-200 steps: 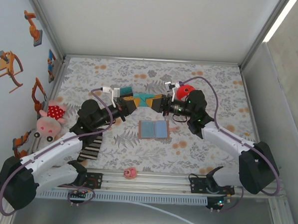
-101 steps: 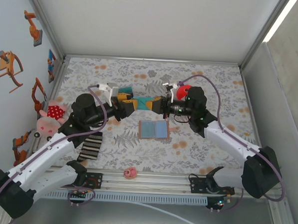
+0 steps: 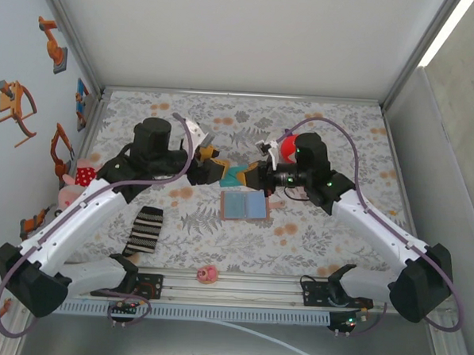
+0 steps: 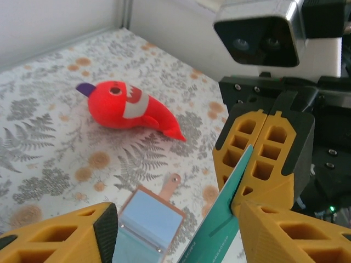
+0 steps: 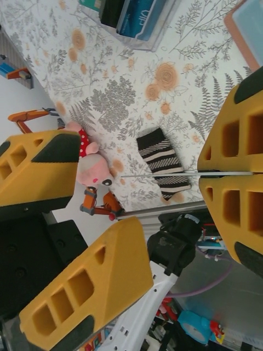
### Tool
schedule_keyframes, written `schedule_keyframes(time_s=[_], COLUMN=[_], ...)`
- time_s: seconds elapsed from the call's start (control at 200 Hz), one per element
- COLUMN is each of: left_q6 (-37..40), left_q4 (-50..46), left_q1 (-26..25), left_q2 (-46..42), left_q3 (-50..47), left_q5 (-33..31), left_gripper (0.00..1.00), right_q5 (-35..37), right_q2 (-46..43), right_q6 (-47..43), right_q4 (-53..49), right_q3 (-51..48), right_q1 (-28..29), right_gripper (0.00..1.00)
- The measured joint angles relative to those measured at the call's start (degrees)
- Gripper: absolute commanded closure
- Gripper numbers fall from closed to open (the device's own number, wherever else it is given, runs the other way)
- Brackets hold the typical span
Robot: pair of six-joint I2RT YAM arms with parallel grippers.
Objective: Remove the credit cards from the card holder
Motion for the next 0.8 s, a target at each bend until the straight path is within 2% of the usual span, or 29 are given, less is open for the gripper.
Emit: schedule_keyframes(time_s=[0.396, 0.531, 0.681, 0.741, 0.796], left_q6=[8.3, 10.1, 11.7, 12.2, 12.4], left_q4=[-9.2, -11.1, -12.4, -12.9, -13.0], left_q1=[0.0, -0.1, -0.2, -0.3, -0.2], left_q2=[7.2, 8.5, 9.5, 9.6, 9.7], left_q3=[4.9, 5.7, 6.4, 6.6, 6.6], left_q5=[7.8, 9.8, 12.5, 13.0, 13.0], left_gripper=[0.51, 0.67, 0.95, 1.00, 1.00], right_q5=[-2.1, -2.0, -1.5, -1.4, -1.1], right_q2=[0.0, 0.2, 0.7, 0.8, 0.9], right_q6=[-3.6, -4.0, -4.2, -4.6, -4.8], right_q4=[-4.1, -4.2, -4.5, -4.9, -5.2], right_q3=[1.0, 1.6, 1.7, 1.7, 1.7], right_q1=[0.0, 0.0, -0.1, -0.2, -0.2], right_gripper=[1.00, 1.00, 1.00, 1.00, 0.87])
